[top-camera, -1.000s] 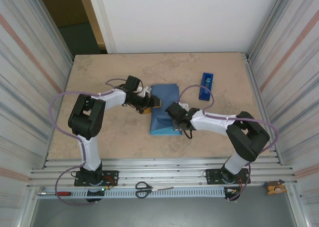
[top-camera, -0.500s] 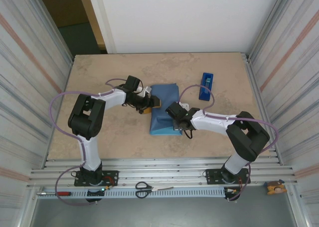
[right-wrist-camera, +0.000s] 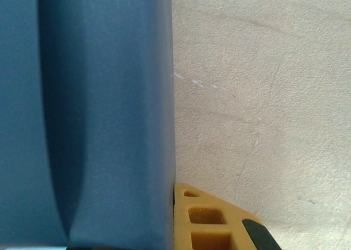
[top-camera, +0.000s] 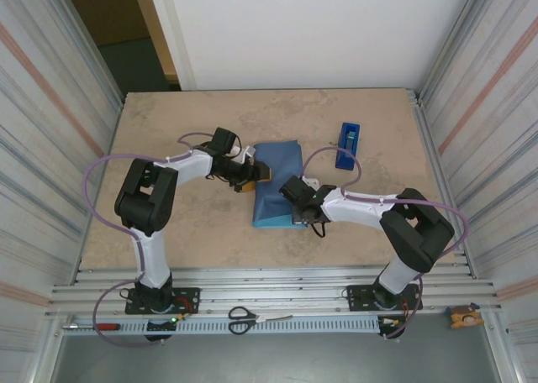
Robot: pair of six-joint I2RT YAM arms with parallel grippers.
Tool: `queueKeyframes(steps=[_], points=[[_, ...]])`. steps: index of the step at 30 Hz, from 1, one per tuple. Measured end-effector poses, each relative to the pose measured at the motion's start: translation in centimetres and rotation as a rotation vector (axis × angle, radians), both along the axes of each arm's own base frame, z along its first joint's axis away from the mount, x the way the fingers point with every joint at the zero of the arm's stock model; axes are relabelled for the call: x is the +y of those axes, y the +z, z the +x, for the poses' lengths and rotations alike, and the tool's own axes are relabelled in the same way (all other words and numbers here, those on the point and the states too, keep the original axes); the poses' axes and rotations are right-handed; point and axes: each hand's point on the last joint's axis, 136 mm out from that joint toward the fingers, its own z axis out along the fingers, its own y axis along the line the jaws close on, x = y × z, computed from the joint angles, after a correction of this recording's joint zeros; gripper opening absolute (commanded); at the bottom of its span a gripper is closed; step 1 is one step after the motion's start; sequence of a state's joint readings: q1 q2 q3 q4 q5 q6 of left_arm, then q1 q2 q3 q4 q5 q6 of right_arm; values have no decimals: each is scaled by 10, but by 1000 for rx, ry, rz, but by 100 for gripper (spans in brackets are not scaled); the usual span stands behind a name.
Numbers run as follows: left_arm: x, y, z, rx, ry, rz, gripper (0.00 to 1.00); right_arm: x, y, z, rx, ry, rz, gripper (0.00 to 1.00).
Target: Wrap the gift box in paper
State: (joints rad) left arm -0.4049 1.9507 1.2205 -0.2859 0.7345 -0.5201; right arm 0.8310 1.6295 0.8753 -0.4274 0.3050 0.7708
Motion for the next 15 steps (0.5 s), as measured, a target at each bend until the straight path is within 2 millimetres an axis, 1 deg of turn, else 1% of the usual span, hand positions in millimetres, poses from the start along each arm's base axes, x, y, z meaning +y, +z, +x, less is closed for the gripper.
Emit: queueKeyframes(steps=[1,2,3,5,7,8,9,11,12,13,15], points=[[0,0,0,0,0,0,75,0,0,0,2,1,2,0],[0,0,0,0,0,-1,75,1,0,-1,3,1,3,4],[0,0,0,0,0,-1,75,1,0,-1,4,1,4,11],[0,0,0,0,0,-1,75,1,0,-1,6,1,5,15],[0,0,0,1,0,-1,75,0,-2,-4,17,2,-1,20],[0,0,0,1,0,-1,75,-1,-2,-6,23,4,-3,21],[0,0,0,1,0,-1,75,-1,-2,-8,27,8,-6,20],[1,0,0,2,1,-1,75,-1,-3,-12,36,15,-10,7],[0,0,0,2,1,-2,75,-1,-5,-14,40,15,-9,3],[0,0,0,3,0,-3,75,-2,-6,-15,39,15,-8,0],[0,0,0,3,0,-4,75,-1,-5,-15,36,14,-1,0]])
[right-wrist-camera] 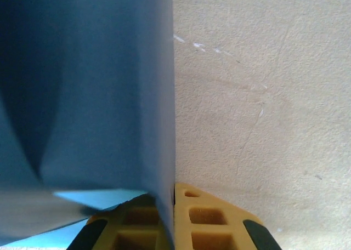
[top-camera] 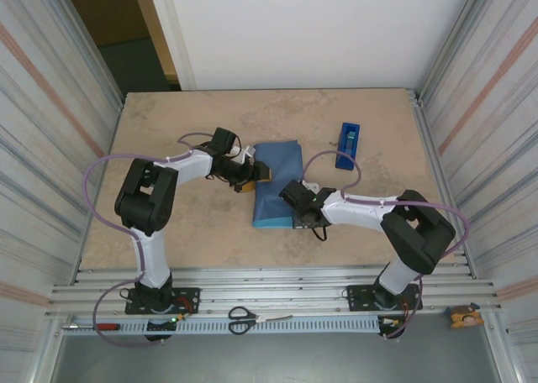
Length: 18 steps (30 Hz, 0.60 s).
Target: Wrap the gift box in paper
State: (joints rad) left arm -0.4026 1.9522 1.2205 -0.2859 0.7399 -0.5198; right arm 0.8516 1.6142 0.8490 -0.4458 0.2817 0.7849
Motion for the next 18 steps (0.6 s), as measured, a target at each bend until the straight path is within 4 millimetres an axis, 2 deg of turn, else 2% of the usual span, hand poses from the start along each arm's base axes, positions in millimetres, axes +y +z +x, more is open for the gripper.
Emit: queueKeyframes(steps=[3,5,9,10,12,14,17,18], points=[[0,0,0,0,0,0,75,1,0,0,1,1,7,0],[0,0,0,0,0,0,75,1,0,-1,2,1,7,14],[0,0,0,0,0,0,75,0,1,-8,12,2,0,17],[0,0,0,0,0,0,75,0,0,-11,17,8,-4,15],[0,0,0,0,0,0,75,-1,-1,-16,26,15,-13,4],[0,0,0,1,0,0,75,0,-2,-18,25,17,-13,0],[0,0,0,1,0,0,75,0,-2,-18,25,9,-8,2],[0,0,0,1,0,0,75,1,-1,-18,24,10,-7,10]])
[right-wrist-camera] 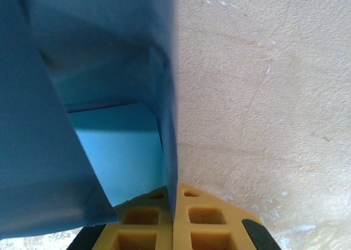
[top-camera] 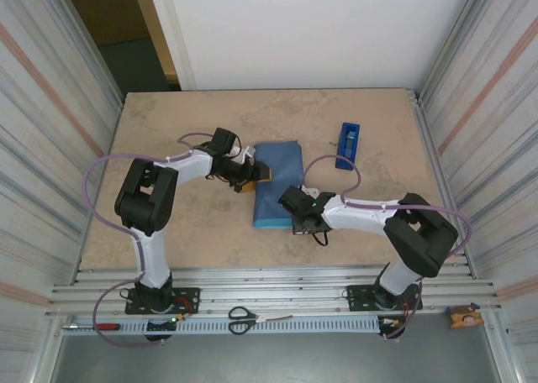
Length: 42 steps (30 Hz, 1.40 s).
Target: Wrap the gift box in paper
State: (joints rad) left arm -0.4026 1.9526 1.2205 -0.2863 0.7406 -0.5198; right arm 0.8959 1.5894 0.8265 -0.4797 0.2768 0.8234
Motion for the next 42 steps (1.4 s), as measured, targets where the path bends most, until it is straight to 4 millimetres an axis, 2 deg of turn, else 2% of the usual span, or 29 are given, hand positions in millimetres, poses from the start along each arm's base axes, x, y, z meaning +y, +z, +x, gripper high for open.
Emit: queueKeyframes(steps=[4,7,9,13,17,20,23,29,32,40,42], points=[[0,0,0,0,0,0,75,-3,4,-4,-10,9,3,22],[0,0,0,0,0,0,75,-11,16,-15,-25,24,17,34],[0,0,0,0,0,0,75,-18,34,-21,-61,31,51,44],[0,0,0,0,0,0,75,-33,75,-24,-151,41,147,53],[0,0,0,0,0,0,75,-54,113,-14,-242,8,262,66],[0,0,0,0,0,0,75,-64,125,2,-250,-38,366,80],[0,0,0,0,-2,1,76,-62,118,25,-180,-70,435,89],[0,1,0,2,-7,5,77,-11,90,78,5,-34,494,99],[0,1,0,8,-12,11,78,3,76,96,37,-32,505,100],[1,5,3,18,-17,28,84,15,45,111,116,-40,521,95],[1,7,4,13,-18,28,88,17,44,112,123,-40,537,93]])
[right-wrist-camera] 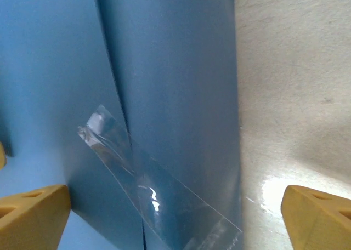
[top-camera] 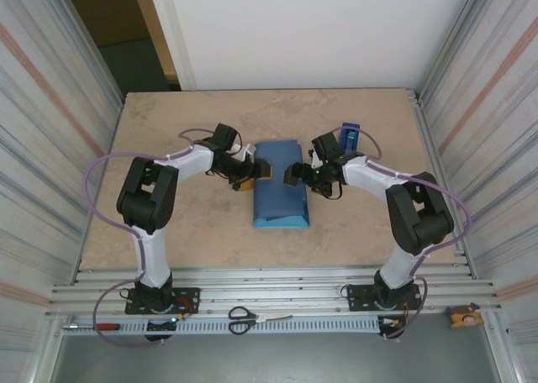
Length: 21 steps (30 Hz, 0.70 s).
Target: Wrap the gift box in paper
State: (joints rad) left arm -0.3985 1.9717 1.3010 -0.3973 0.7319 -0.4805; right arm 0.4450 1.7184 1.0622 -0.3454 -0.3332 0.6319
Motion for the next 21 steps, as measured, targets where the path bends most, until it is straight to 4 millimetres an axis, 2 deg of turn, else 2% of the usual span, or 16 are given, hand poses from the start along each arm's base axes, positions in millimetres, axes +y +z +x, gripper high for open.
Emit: queueKeyframes(steps=[3,8,12,18,21], points=[[0,5,1,-14,-4,-3,90,1,0,0,1,-1,6,92],[3,25,-6,-56,-8,-11,89,3,-2,-1,-3,0,28,89],[7,29,-30,-76,-25,32,88,4,-3,-1,-7,1,38,89],[-3,14,-83,-79,-111,179,84,3,-3,-1,-13,-1,37,90],[-3,8,-92,-90,-123,235,77,3,-3,-1,-13,-1,35,90]])
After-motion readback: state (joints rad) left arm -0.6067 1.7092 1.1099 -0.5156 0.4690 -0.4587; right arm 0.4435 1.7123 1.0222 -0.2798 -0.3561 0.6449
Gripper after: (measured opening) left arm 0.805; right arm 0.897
